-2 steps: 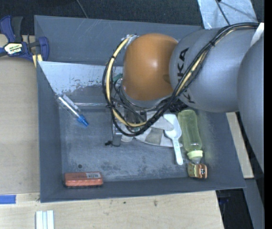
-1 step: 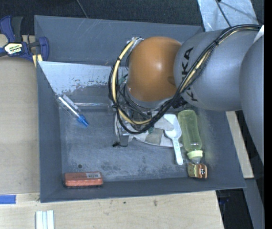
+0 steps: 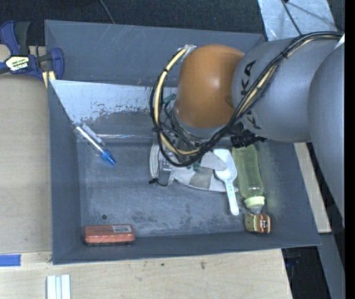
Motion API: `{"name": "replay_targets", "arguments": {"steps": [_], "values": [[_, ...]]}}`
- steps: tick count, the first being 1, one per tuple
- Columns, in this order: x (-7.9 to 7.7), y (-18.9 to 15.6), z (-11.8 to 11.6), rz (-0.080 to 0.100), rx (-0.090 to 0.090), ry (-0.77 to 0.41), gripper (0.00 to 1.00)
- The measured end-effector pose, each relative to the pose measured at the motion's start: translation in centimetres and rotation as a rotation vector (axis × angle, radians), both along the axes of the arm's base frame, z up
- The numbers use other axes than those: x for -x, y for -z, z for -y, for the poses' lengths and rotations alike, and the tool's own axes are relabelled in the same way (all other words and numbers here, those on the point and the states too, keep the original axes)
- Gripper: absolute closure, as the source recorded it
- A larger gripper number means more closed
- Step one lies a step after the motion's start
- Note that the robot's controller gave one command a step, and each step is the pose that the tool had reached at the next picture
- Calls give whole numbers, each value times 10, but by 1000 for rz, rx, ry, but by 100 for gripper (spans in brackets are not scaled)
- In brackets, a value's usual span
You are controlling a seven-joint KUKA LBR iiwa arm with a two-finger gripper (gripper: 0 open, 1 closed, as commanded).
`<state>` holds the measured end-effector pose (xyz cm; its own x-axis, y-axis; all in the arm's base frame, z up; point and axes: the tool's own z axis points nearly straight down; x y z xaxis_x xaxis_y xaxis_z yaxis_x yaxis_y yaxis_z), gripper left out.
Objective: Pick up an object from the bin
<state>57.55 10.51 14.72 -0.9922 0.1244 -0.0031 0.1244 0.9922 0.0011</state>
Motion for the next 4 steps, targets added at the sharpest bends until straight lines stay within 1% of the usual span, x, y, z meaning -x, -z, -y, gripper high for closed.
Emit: {"name": "replay_targets", "arguments": {"steps": [1,2,3,4], "values": [[-31,-3,21,1,1,-145,0],[-33,15,50,1,0,-64,0],[-25,56,68,4,1,-82,0],[-39,74,79,-2,-1,-30,100]]}}
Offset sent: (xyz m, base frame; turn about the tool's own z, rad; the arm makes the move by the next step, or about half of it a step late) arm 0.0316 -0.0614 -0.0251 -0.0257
